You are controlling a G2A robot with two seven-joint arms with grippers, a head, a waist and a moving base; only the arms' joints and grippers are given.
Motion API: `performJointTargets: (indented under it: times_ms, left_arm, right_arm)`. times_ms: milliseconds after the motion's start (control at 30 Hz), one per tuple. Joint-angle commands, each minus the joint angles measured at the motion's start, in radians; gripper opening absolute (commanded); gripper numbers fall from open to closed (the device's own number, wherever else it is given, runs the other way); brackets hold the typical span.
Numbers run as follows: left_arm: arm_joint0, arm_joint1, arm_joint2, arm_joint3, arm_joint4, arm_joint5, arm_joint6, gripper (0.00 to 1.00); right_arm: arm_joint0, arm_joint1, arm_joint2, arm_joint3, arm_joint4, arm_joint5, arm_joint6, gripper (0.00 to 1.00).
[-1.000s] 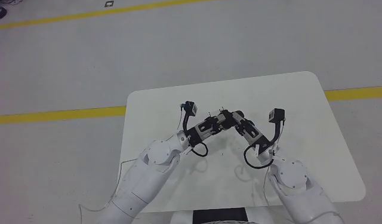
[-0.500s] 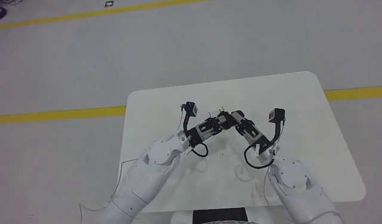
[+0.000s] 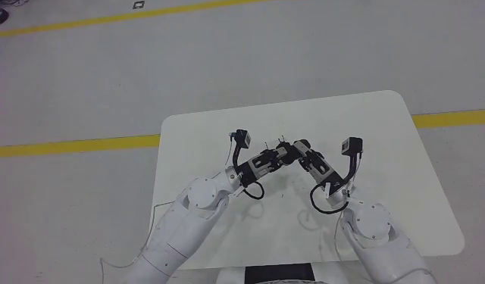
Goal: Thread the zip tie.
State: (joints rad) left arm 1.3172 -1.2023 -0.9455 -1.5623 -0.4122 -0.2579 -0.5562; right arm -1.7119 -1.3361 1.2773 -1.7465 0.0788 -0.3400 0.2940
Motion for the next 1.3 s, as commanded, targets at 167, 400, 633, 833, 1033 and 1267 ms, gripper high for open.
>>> performJointTargets:
  times_ms: [167,400,633,833,1033,1267]
  left_arm:
    - [0.000,0.001,-0.001,0.001,-0.002,0.001,-0.001,0.09]
    - [-0.001,0.002,0.000,0.004,-0.001,0.003,-0.002,0.00]
    - [-0.002,0.003,0.003,0.006,-0.003,0.003,-0.001,0.00]
    - [-0.001,0.003,0.001,0.009,-0.013,-0.010,0.003,0.00]
    - [0.004,0.006,-0.009,0.004,-0.010,-0.023,0.003,0.00]
    - [0.019,0.014,-0.034,-0.006,0.006,-0.036,-0.003,0.00]
  right_arm:
    - [0.001,-0.001,-0.002,0.002,-0.005,0.000,0.003,0.00]
    - [0.000,-0.001,-0.002,0.001,-0.006,0.000,0.001,0.00]
    - [0.000,-0.002,-0.001,0.002,-0.006,0.000,-0.001,0.00]
    - [-0.001,-0.002,0.003,0.005,0.004,0.000,-0.004,1.00]
    - [-0.009,-0.004,0.023,0.007,0.041,0.000,-0.015,1.00]
    - [-0.020,-0.004,0.067,0.020,0.085,0.000,-0.006,1.00]
